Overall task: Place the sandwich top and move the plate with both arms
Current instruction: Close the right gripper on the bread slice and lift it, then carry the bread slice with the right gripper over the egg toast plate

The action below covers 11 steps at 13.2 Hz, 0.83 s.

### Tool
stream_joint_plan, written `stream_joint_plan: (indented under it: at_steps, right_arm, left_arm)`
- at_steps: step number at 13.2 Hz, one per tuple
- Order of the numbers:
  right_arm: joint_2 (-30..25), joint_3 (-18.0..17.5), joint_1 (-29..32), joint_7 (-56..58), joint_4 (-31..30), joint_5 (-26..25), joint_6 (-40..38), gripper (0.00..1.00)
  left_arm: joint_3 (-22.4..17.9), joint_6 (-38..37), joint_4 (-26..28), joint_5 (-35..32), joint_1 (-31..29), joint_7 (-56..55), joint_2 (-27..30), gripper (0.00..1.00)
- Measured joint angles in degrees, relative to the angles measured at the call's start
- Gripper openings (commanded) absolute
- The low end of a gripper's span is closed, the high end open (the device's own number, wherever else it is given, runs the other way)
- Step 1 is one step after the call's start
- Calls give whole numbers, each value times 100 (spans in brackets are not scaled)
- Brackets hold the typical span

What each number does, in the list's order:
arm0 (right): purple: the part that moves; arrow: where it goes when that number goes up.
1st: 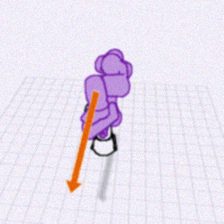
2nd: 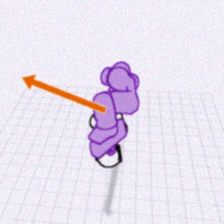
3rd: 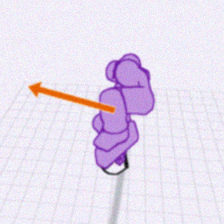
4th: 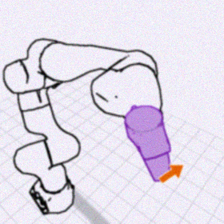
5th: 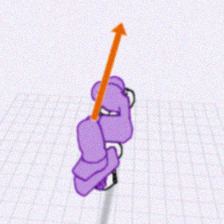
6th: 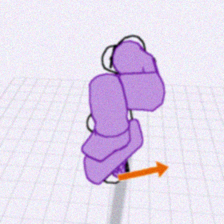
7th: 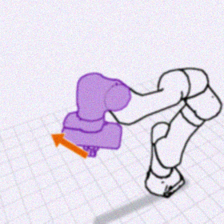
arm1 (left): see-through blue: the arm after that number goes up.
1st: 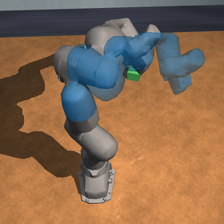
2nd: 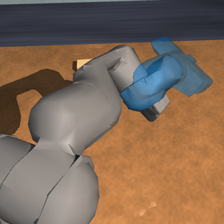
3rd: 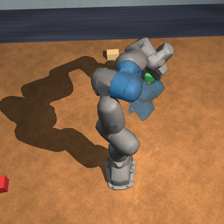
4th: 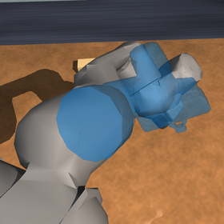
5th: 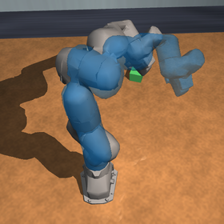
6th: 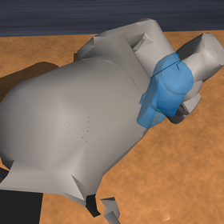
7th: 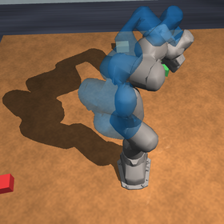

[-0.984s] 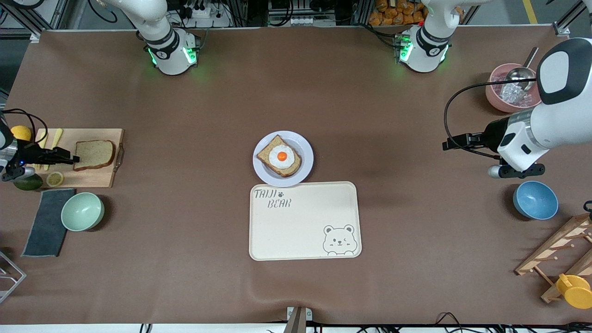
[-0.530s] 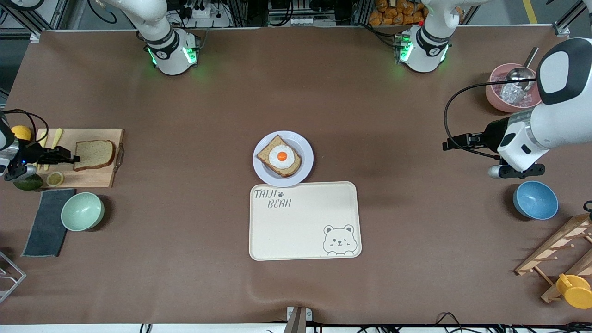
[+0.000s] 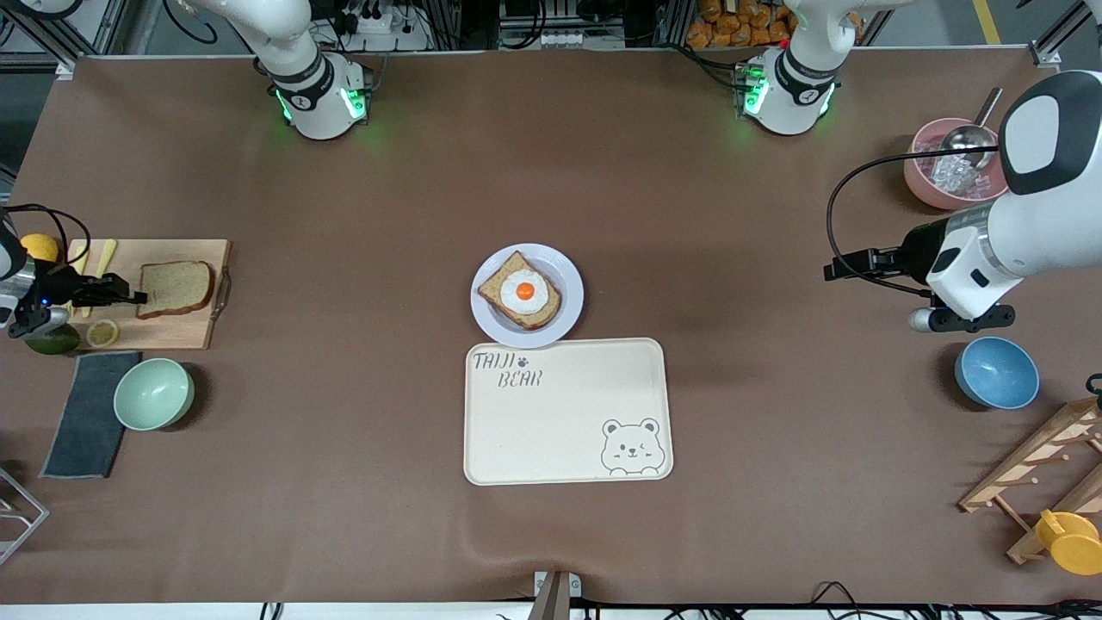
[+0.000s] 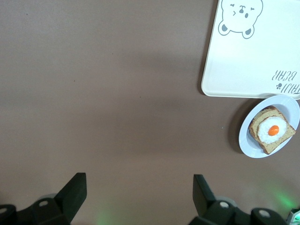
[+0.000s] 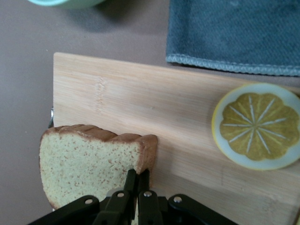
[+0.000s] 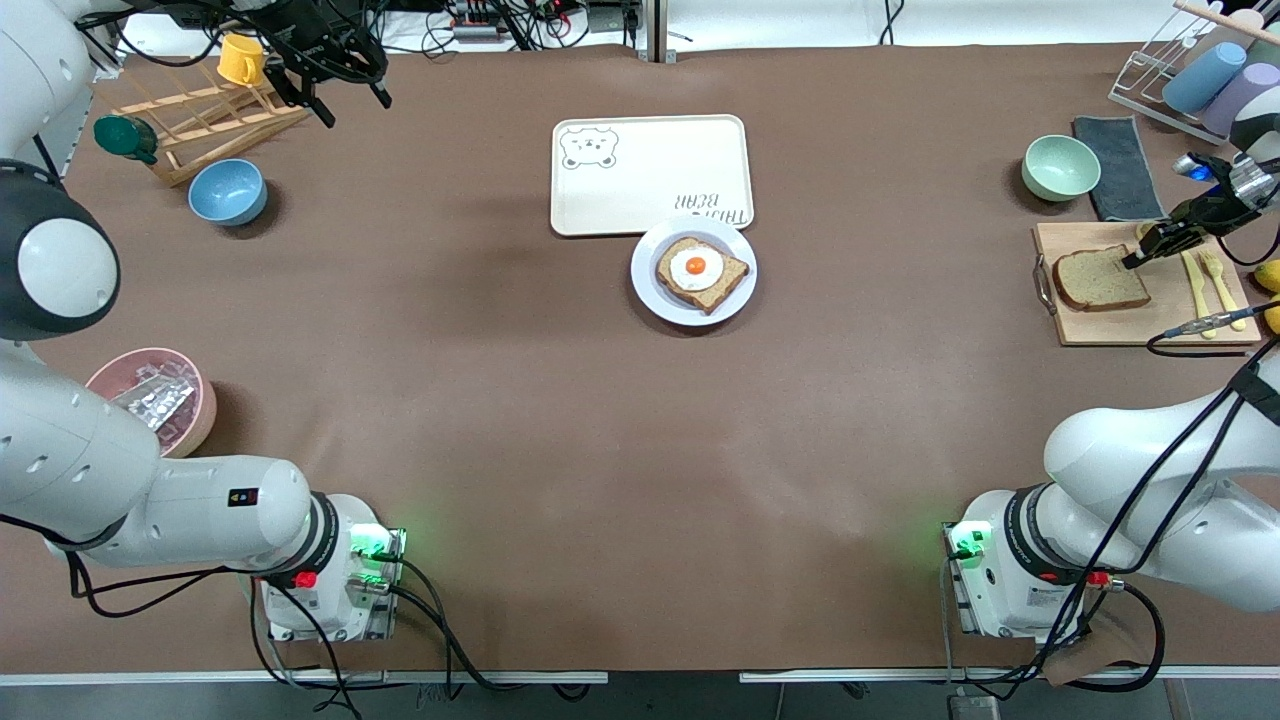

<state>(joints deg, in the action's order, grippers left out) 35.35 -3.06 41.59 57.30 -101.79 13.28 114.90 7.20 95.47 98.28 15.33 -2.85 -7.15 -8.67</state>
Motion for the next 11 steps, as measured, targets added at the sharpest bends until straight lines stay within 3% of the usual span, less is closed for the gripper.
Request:
stream_joint_plan:
  at_steps: [11]
  right_arm:
    - [-58, -141, -351, -797, 1109, 340, -2049, 0]
  left_arm:
    - [-3, 37, 0, 0, -9, 0, 0, 100]
